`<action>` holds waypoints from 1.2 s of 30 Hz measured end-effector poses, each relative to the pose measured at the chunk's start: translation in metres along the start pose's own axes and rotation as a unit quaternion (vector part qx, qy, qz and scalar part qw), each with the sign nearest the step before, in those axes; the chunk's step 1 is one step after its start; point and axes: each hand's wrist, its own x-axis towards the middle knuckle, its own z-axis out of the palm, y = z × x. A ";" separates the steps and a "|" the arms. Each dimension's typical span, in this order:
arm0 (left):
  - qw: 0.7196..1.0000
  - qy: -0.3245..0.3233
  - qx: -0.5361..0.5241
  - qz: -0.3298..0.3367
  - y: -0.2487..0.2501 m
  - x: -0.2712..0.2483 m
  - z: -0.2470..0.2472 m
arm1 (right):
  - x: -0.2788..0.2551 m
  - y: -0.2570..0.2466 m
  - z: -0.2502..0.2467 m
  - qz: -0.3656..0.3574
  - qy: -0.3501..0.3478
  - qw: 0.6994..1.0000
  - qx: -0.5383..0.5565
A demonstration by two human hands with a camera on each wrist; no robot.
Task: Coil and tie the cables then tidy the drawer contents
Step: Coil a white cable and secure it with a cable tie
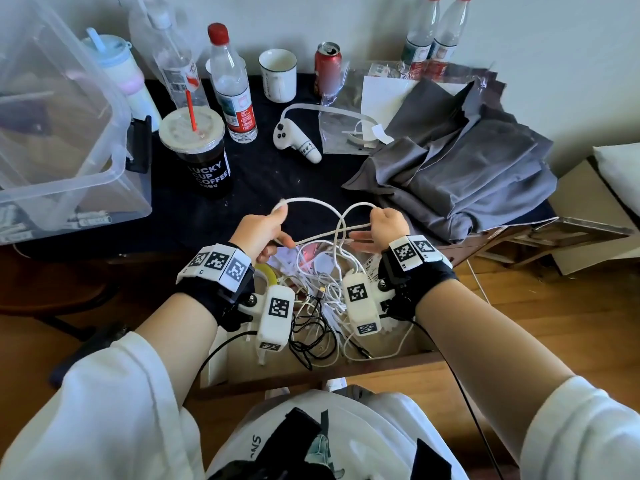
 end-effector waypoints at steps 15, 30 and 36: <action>0.998 -0.041 -0.013 -0.056 -0.021 0.006 -0.025 | 0.015 0.000 -0.019 0.081 -0.140 0.982 0.102; 0.991 -0.052 0.091 0.088 0.000 -0.001 -0.005 | 0.002 -0.004 0.004 0.007 -0.258 0.966 -0.014; 0.993 -0.071 -0.099 0.006 -0.003 0.003 -0.014 | 0.011 -0.001 -0.010 -0.016 -0.157 0.985 -0.076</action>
